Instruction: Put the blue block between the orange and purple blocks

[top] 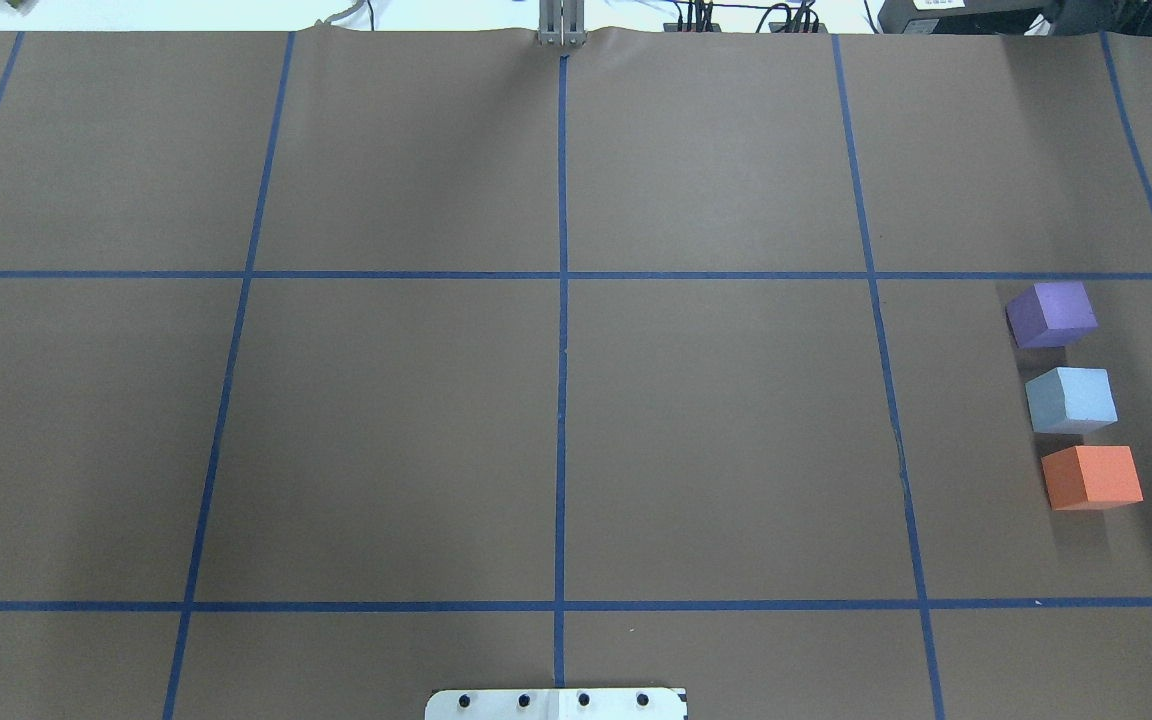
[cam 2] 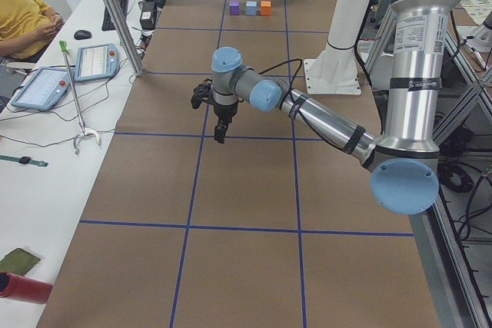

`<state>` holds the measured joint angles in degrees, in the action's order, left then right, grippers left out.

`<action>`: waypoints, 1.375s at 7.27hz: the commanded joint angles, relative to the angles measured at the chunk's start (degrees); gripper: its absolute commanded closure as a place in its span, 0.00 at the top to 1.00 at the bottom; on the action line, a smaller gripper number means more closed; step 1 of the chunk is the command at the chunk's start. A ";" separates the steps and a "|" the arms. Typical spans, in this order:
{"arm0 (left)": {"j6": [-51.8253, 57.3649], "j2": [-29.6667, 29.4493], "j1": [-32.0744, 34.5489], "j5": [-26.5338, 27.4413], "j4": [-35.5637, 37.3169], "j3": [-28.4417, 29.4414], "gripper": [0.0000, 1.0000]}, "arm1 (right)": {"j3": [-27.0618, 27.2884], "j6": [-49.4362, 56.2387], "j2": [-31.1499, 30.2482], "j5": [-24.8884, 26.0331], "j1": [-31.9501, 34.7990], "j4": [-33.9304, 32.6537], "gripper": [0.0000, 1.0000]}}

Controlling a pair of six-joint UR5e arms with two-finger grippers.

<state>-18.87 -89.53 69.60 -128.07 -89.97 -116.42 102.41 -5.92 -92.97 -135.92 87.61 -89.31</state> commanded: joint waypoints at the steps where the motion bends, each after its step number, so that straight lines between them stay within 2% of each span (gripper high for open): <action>1: 11.46 1.64 8.33 -5.05 1.10 5.13 1.00 | 0.16 3.38 -0.80 0.04 1.25 -3.59 1.00; 2: 11.49 1.64 8.71 -5.26 1.37 6.28 1.00 | 0.25 3.38 -1.16 -0.14 1.34 -3.41 1.00; 3: 11.84 1.55 12.98 -5.61 2.77 9.34 1.00 | 0.16 2.94 -1.25 0.56 1.34 -3.24 1.00; 4: 17.58 0.68 16.67 -8.22 3.04 12.85 1.00 | -0.01 3.02 -0.73 0.39 1.34 -3.15 1.00; 5: 19.73 0.67 17.41 -10.86 3.13 13.58 1.00 | 0.60 2.94 -0.99 0.65 1.34 -3.15 1.00; 7: 19.75 0.75 17.41 -10.98 3.22 13.76 1.00 | 0.60 2.94 -0.55 0.04 1.16 -3.15 1.00; 8: 20.36 1.37 17.50 -11.15 2.61 16.46 1.00 | 0.34 3.55 -0.29 0.12 0.90 -3.15 1.00; 10: 20.28 1.11 17.50 -10.54 2.52 17.11 1.00 | 0.16 4.16 -0.20 1.26 -0.50 -1.32 1.00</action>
<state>1.34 -88.46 87.06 -139.00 -87.31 -99.93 102.75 -2.23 -93.21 -135.43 87.78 -91.95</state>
